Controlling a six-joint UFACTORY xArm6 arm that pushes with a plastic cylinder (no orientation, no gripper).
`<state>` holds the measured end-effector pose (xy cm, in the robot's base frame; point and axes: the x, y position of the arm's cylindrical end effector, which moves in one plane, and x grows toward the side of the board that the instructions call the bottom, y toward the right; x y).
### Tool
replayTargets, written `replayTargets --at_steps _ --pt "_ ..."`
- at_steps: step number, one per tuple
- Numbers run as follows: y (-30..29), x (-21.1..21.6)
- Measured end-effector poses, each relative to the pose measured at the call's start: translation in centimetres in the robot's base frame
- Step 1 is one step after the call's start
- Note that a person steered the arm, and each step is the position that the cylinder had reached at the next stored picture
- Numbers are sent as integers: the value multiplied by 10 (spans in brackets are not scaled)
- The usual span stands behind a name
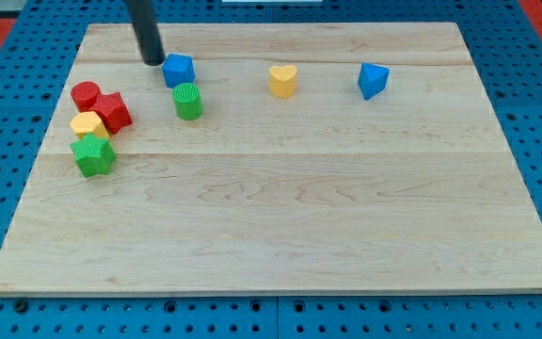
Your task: Push the red star parallel right to the red circle
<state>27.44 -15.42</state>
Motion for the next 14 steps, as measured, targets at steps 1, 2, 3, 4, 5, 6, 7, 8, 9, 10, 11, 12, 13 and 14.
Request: replayTargets --at_steps 1,2,3,4,5,6,7,8,9,10,11,12,13,14 --pt "8 27" --pt "4 32" --pt "-53 34" --pt "-81 22" --pt "-133 60" --pt "-141 92" --pt "-145 87" --pt "-151 88" --pt "-150 88" --pt "-150 88" --pt "-150 83" --pt "-150 82" --pt "-150 70" --pt "-151 68"
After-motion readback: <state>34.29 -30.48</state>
